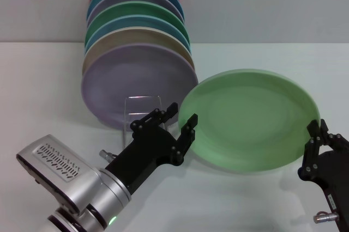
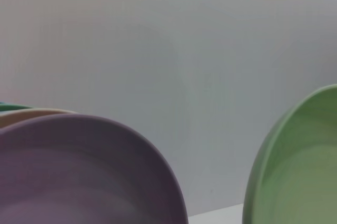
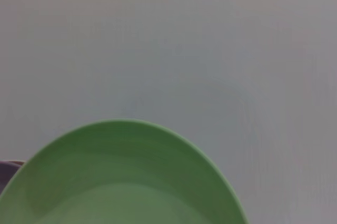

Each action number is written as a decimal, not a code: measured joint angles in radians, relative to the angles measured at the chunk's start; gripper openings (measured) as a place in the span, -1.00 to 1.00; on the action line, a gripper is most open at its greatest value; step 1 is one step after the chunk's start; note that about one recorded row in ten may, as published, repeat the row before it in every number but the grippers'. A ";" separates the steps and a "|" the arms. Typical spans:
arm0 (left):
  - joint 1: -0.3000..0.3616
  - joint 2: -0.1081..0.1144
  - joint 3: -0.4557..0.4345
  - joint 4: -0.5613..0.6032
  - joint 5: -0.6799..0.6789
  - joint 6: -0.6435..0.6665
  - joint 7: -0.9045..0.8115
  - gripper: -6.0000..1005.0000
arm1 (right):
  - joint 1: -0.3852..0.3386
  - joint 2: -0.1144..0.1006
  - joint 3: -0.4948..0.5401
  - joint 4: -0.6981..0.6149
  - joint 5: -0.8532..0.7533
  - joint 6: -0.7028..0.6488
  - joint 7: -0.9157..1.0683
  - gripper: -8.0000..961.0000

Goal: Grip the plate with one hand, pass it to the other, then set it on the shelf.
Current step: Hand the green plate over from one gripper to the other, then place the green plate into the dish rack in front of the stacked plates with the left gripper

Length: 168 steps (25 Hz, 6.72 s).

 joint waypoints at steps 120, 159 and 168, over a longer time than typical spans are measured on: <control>-0.006 0.004 0.005 0.018 0.003 0.028 0.004 -0.89 | -0.023 0.000 0.000 -0.030 -0.033 -0.001 -0.027 -0.94; 0.130 0.010 -0.123 0.019 0.001 0.358 0.041 -0.82 | -0.033 -0.001 0.044 0.428 -0.265 -0.388 0.579 0.05; 0.148 0.007 -0.251 0.045 0.001 0.439 -0.029 -0.79 | -0.010 -0.005 0.081 0.448 -0.263 -0.284 0.586 0.05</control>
